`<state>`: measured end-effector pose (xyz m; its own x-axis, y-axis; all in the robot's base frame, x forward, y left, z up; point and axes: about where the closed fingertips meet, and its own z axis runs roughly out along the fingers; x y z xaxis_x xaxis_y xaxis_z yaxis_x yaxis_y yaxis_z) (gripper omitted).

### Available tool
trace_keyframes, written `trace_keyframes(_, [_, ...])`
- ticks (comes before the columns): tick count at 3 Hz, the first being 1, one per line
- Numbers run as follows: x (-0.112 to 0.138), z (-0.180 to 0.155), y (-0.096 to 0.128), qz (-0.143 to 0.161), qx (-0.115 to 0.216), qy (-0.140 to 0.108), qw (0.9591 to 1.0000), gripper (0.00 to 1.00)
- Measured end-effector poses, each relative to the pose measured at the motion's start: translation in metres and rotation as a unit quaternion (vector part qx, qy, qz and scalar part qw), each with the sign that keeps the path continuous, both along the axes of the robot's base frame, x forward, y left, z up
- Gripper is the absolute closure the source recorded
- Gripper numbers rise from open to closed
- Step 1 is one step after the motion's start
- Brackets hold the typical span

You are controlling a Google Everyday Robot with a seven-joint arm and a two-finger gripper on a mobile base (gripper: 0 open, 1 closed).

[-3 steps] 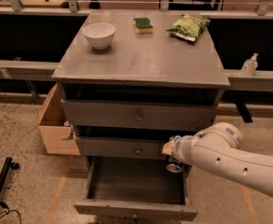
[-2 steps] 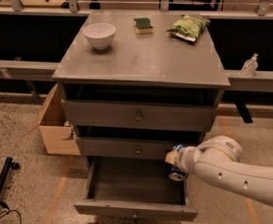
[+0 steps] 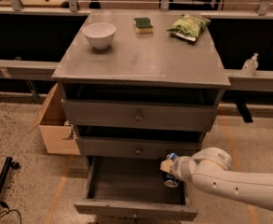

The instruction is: Place pepsi can into bottom drawer

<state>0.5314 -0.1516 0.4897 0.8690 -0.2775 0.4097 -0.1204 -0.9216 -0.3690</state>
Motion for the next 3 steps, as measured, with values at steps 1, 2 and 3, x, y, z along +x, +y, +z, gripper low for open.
trace_keyframes(1, [-0.001, -0.059, 0.023, 0.015, 0.041, 0.027, 0.9987, 1.0])
trace_keyframes(2, [-0.002, -0.059, 0.023, 0.015, 0.041, 0.027, 0.9987, 1.0])
trace_keyframes(3, [0.004, -0.087, 0.028, 0.024, 0.048, 0.028, 0.9982, 1.0])
